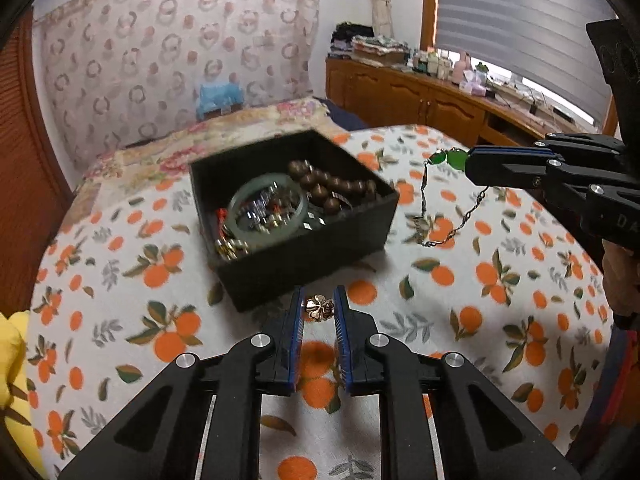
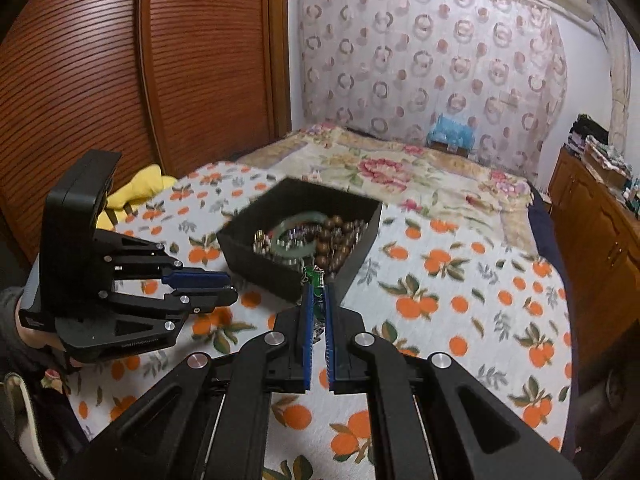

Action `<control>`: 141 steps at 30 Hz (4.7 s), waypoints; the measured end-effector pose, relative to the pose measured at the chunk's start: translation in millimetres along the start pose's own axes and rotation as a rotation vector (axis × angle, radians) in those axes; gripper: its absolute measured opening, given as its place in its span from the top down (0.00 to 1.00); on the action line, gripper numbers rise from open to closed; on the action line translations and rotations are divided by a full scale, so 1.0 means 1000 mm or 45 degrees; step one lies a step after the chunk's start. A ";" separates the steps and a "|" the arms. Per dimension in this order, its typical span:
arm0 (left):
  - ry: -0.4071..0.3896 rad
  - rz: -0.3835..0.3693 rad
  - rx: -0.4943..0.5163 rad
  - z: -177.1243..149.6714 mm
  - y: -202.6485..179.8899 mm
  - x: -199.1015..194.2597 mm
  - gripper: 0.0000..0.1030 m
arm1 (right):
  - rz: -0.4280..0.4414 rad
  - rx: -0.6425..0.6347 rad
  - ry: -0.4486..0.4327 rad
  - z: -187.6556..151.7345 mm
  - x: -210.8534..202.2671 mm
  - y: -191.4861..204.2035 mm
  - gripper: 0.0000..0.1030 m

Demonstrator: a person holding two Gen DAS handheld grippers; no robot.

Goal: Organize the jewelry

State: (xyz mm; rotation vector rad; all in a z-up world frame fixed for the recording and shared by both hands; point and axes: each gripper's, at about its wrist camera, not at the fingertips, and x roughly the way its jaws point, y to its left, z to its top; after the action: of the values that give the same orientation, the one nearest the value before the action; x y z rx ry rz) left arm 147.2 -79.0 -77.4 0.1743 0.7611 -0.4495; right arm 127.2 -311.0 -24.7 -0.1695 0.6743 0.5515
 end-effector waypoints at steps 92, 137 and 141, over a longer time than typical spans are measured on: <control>-0.292 0.339 -0.206 0.022 0.021 -0.092 0.07 | -0.217 0.260 -0.267 0.005 -0.040 0.014 0.02; -0.322 0.371 -0.281 -0.007 0.018 -0.128 0.07 | -0.254 0.333 -0.305 -0.016 -0.065 0.018 0.02; -0.324 0.383 -0.276 -0.006 0.018 -0.129 0.07 | -0.253 0.332 -0.305 -0.016 -0.065 0.018 0.02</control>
State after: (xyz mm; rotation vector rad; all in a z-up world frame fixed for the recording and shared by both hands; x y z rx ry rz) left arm 69.2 -18.8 8.0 0.0256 0.5174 -0.0984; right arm 66.6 -329.1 4.8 0.0734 0.4835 0.2831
